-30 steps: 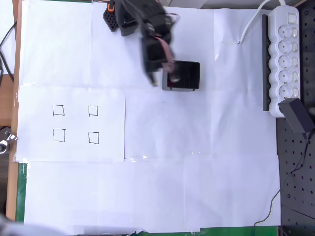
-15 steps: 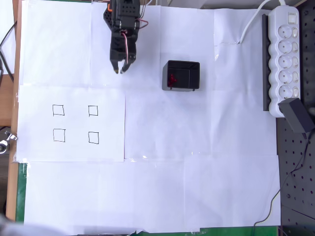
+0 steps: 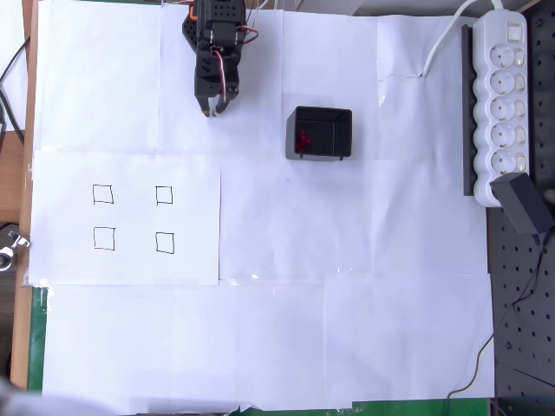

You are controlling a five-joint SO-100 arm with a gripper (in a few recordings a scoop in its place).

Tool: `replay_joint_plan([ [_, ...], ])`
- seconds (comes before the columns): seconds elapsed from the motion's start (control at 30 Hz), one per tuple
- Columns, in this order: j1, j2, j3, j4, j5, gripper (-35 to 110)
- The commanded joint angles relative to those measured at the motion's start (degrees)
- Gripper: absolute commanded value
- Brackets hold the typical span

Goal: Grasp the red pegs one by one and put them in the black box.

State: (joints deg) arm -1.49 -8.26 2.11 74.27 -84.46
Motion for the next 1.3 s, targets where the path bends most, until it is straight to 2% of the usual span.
replay_joint_plan([
  [0.0,-0.8,-1.7,-0.6,2.8,-3.0,0],
  [1.27,-0.8,-1.8,-0.6,3.0,-4.5,0],
])
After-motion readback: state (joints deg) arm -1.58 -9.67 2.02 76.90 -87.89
